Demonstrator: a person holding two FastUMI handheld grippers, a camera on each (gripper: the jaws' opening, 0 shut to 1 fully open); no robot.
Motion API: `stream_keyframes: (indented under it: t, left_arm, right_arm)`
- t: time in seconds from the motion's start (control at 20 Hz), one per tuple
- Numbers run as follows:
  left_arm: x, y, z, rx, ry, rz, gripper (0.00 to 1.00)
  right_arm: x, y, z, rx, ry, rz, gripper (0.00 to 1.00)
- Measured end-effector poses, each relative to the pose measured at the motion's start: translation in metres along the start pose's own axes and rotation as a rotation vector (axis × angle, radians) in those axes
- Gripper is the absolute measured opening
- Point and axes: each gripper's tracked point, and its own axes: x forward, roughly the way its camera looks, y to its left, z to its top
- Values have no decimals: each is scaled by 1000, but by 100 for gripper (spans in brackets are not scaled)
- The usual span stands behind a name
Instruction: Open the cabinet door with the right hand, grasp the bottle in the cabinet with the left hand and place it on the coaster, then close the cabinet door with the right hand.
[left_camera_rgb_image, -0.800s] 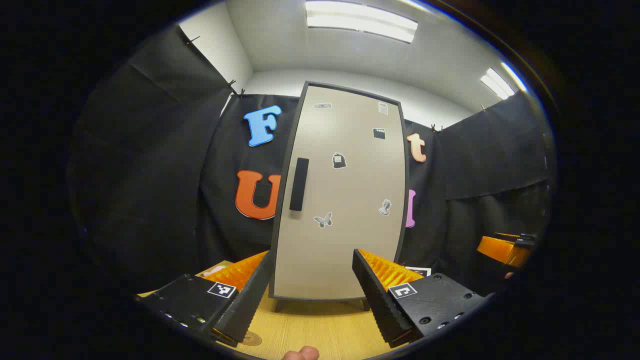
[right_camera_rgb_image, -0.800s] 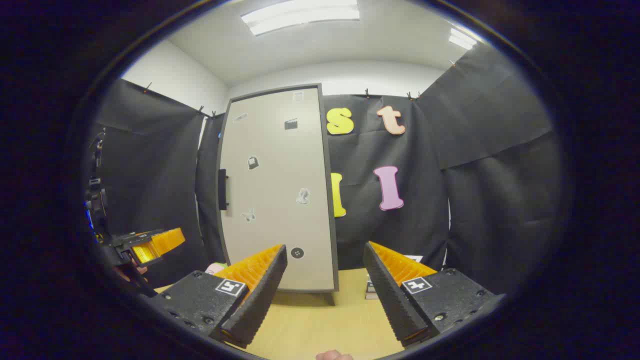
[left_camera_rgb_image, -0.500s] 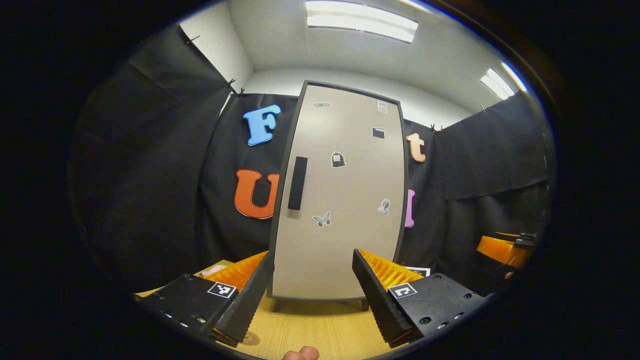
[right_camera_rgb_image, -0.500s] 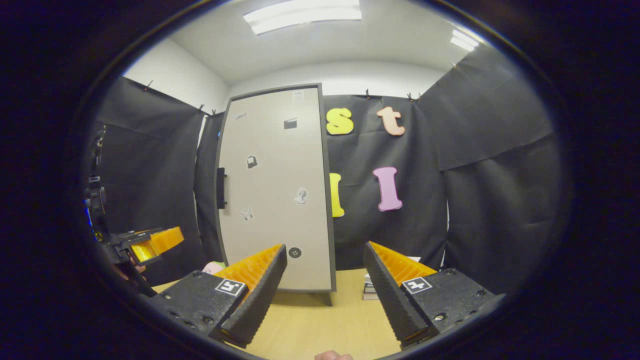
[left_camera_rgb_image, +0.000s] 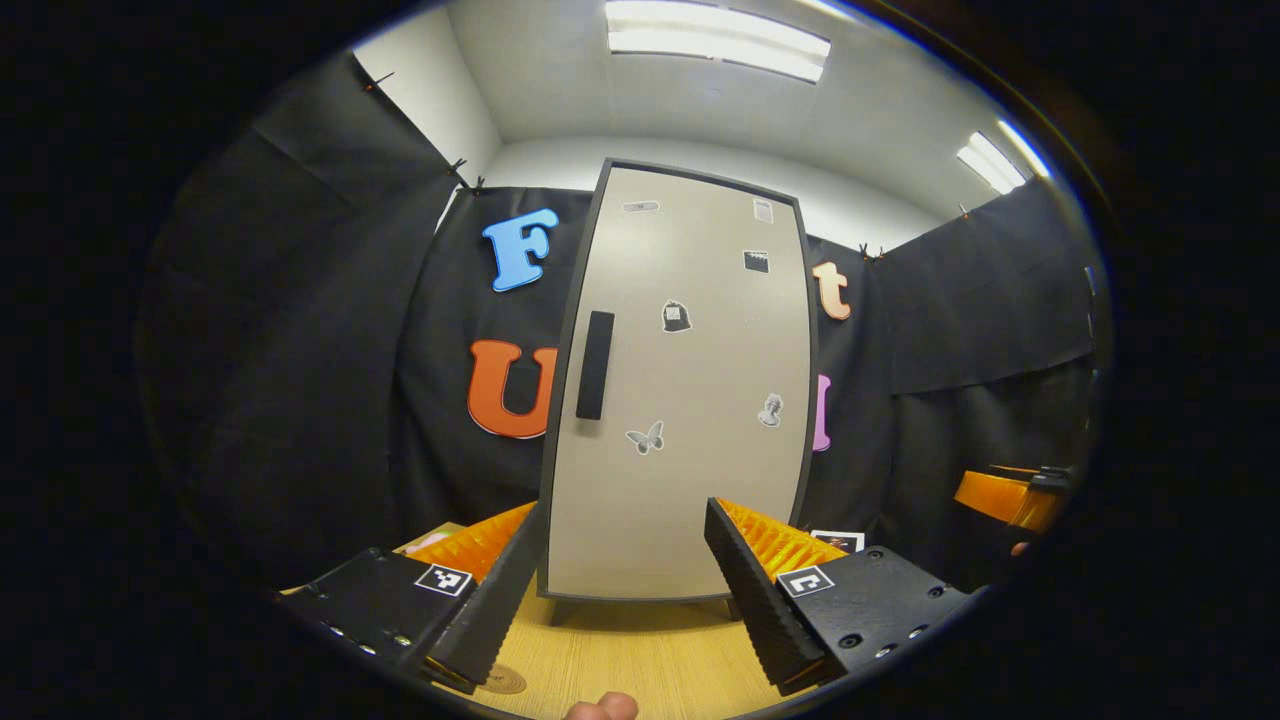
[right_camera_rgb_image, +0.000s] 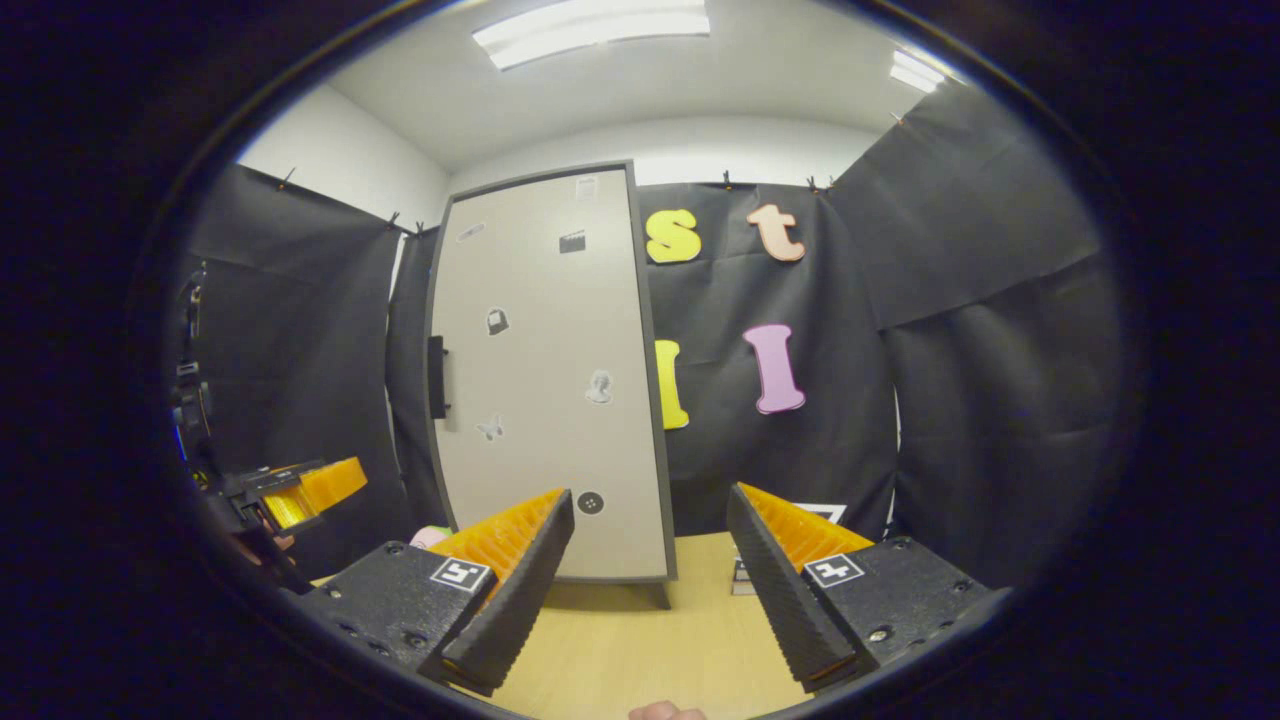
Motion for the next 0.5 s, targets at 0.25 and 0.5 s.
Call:
stream_keyframes:
  t: [0.25,0.5]
  left_arm:
    - [3,-1,-2,10,5,-6,94]
    - [6,1,-4,13,6,1,95]
  right_arm:
    - [2,3,-4,-3,10,4,99]
    - [8,16,-1,-47,22,51,94]
